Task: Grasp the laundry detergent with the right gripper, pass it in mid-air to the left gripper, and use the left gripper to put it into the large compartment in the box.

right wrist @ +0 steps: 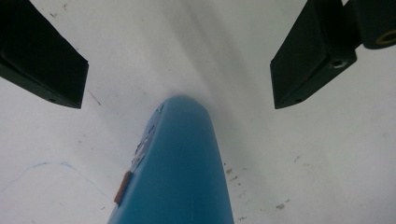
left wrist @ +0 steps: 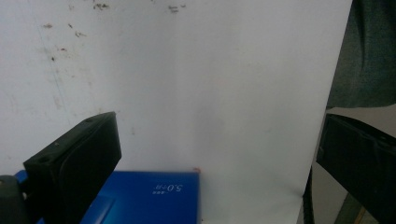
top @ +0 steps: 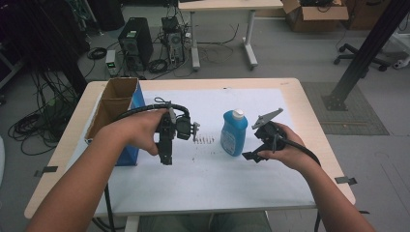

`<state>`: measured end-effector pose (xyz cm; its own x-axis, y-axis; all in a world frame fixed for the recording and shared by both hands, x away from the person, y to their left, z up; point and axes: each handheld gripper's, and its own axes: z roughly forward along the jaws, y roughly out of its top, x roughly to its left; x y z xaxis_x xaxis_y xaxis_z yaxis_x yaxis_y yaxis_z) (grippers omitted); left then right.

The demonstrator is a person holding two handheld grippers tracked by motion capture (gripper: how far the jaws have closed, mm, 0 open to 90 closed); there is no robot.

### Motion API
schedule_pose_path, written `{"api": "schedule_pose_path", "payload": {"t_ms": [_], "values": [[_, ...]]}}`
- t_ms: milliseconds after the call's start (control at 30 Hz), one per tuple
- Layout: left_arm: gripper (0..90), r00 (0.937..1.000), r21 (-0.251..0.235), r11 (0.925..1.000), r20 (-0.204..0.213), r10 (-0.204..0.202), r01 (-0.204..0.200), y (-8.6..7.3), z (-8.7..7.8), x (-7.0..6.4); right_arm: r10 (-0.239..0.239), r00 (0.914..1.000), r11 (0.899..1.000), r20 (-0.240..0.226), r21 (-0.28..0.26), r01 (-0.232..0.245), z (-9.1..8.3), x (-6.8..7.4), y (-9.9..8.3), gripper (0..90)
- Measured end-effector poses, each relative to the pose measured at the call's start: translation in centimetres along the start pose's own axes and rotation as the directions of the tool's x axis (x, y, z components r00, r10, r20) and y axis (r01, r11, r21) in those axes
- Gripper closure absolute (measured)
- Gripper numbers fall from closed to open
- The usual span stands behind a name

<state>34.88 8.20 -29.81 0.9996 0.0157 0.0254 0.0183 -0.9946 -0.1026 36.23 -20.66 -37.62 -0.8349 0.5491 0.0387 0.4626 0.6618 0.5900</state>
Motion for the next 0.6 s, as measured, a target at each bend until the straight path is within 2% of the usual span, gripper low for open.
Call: {"api": "schedule_pose_path", "payload": {"t_ms": [600], "values": [[0.2, 1.0, -0.004, 1.0, 0.004, 0.005, -0.005, 0.0, 0.2, -0.3, 0.041, 0.9989, 0.993, 0.024, -0.11, -0.039, 1.6, 0.7, 0.3, 3.8]]}}
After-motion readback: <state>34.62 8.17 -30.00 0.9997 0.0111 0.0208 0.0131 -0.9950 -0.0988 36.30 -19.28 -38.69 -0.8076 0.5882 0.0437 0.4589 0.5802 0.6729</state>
